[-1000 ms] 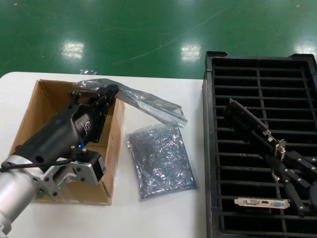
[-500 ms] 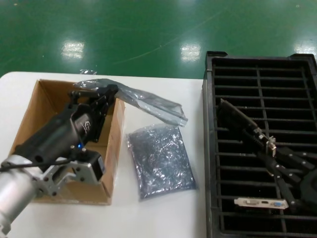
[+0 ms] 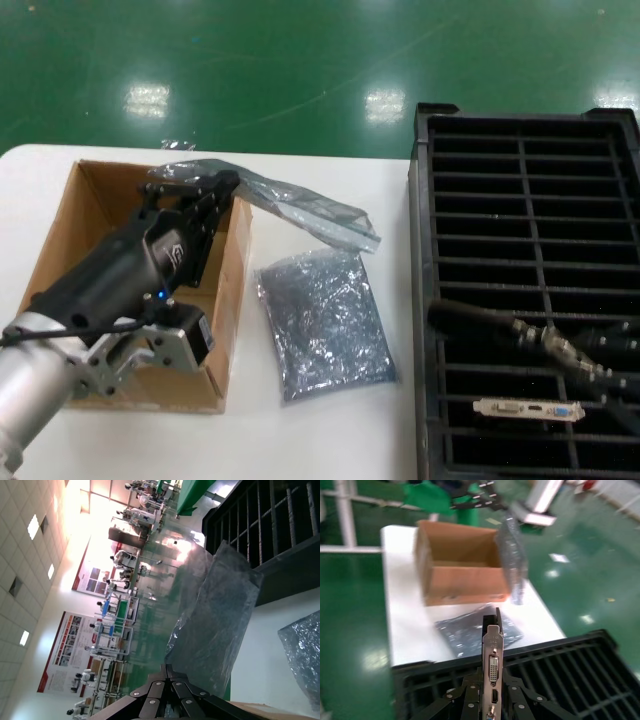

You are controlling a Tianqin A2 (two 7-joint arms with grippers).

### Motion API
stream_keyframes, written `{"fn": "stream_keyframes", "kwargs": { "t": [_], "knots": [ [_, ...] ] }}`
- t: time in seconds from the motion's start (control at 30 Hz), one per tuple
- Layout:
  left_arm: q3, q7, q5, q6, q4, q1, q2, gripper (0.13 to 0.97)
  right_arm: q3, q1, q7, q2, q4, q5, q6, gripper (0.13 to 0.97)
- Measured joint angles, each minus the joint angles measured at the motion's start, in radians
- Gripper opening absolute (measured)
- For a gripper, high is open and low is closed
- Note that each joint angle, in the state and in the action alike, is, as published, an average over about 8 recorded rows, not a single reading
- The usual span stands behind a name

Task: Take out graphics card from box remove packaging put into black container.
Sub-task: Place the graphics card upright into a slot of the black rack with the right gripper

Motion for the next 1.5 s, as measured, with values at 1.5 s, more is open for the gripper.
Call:
{"fn": "stream_keyframes", "kwargs": {
  "t": [1.5],
  "knots": [
    [0.000,0.000,0.000,0.000,0.000,0.000,0.000,0.139,-0.625,1.060,-0.068,-0.243,-0.258,-0.183,-0.715,0.189]
  ]
}}
